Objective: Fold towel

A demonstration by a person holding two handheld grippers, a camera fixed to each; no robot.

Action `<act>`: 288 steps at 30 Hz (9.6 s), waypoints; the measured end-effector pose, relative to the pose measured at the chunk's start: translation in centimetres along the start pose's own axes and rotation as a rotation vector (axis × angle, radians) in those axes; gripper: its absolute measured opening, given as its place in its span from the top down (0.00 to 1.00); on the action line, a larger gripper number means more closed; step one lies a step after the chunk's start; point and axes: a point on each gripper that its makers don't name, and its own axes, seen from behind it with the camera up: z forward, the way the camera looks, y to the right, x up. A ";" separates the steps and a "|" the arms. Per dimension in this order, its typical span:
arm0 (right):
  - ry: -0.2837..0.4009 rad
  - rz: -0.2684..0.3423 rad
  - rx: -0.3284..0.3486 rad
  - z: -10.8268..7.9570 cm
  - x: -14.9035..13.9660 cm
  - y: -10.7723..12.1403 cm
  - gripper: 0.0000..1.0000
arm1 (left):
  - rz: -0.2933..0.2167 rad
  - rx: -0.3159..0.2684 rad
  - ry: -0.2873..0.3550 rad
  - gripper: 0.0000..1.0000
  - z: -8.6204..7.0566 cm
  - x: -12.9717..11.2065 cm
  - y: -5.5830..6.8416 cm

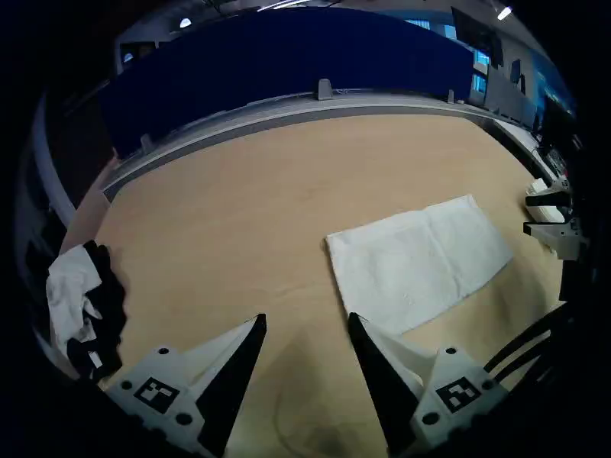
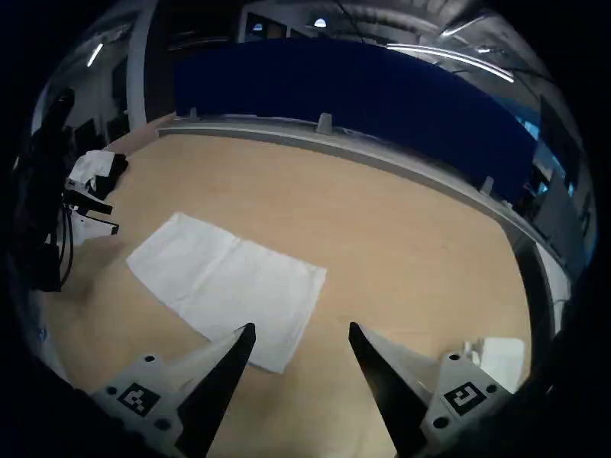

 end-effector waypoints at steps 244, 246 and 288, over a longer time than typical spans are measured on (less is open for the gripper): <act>0.000 -0.516 0.316 -3.7 16.9 -13.4 0.96 | -0.386 0.156 0.108 0.21 -15.2 -9.0 -9.7; 0.000 -0.518 0.310 -4.0 17.0 -13.0 0.96 | -0.381 0.153 0.109 0.21 -15.3 -8.8 -9.7; -0.092 -0.374 0.050 -12.2 12.3 15.6 0.96 | -0.275 0.131 0.082 0.21 -14.0 -5.3 -5.5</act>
